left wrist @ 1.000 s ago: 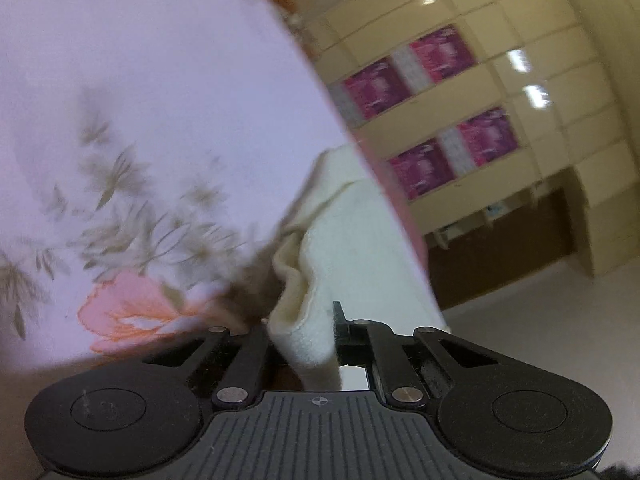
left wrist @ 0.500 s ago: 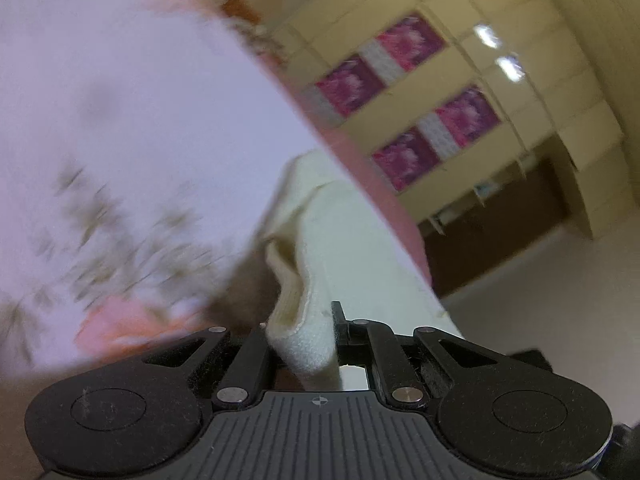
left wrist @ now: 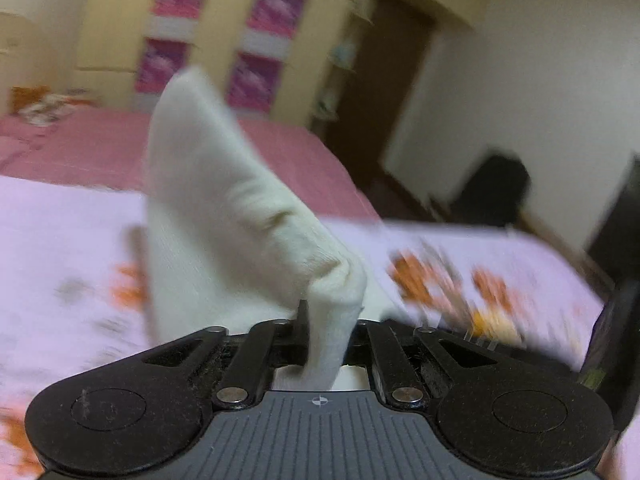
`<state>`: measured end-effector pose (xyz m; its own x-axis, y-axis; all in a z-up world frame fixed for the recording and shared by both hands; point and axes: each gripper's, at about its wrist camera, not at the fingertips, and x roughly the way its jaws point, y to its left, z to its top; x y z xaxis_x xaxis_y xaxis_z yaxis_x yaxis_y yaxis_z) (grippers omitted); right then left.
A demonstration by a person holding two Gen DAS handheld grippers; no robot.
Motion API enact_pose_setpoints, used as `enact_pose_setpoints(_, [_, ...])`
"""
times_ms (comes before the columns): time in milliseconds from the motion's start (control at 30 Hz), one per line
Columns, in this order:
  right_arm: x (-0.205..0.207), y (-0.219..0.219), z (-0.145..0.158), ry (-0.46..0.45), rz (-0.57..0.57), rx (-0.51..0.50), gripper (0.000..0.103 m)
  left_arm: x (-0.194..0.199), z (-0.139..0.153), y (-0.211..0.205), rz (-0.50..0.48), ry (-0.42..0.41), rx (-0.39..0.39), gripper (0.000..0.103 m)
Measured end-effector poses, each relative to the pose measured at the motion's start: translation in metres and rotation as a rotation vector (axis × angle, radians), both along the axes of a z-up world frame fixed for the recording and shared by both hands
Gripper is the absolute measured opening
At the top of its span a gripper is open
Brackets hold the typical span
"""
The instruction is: Fold small clothes
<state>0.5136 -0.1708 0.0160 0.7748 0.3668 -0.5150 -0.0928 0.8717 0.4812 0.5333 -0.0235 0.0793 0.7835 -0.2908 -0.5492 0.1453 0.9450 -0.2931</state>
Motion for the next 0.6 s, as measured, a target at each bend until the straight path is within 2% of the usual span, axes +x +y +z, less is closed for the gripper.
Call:
enact_pose_setpoints(33, [-0.002,-0.019,0.002,0.009,-0.030,0.041,0.031,0.008,-0.004,-0.019,-0.034,0.048,0.030,0.008])
enact_pose_setpoints(67, [-0.004,-0.033,0.003,0.016,-0.048,0.073,0.034,0.011,-0.008,-0.032,-0.055,0.083,0.052,0.017])
enact_pose_setpoints(100, [-0.006,-0.048,0.003,0.025,-0.065,0.113,0.041,0.012,-0.009,-0.043,-0.089,0.103,0.056,0.039])
enact_pose_setpoints(133, [-0.008,-0.062,0.003,0.033,-0.081,0.150,0.046,0.003,-0.004,-0.049,-0.133,0.081,0.027,0.051])
enact_pose_setpoints(167, [-0.010,-0.071,0.002,0.036,-0.089,0.173,0.048,-0.007,0.003,-0.048,-0.139,0.034,0.000,0.070])
enact_pose_setpoints(233, [-0.015,-0.087,0.001,0.043,-0.101,0.208,0.050,-0.023,0.020,-0.029,-0.103,-0.031,-0.031,0.073])
enact_pose_setpoints(333, [-0.017,-0.093,-0.001,0.052,-0.075,0.251,0.050,-0.023,0.026,0.017,0.019,-0.034,-0.058,0.073])
enact_pose_setpoints(400, [-0.017,-0.089,-0.002,0.055,-0.037,0.264,0.050,-0.008,0.018,0.054,0.134,0.015,-0.023,0.072])
enact_pose_setpoints(467, [-0.011,-0.078,-0.003,0.058,0.008,0.262,0.050,0.002,0.003,0.089,0.220,0.069,-0.053,0.072])
enact_pose_setpoints(533, [-0.005,-0.065,-0.004,0.067,0.044,0.234,0.050,0.011,-0.011,0.104,0.236,0.130,-0.046,0.072])
enact_pose_setpoints(600, [0.002,-0.052,-0.007,0.076,0.067,0.204,0.049,0.013,-0.023,0.106,0.213,0.163,-0.019,0.072])
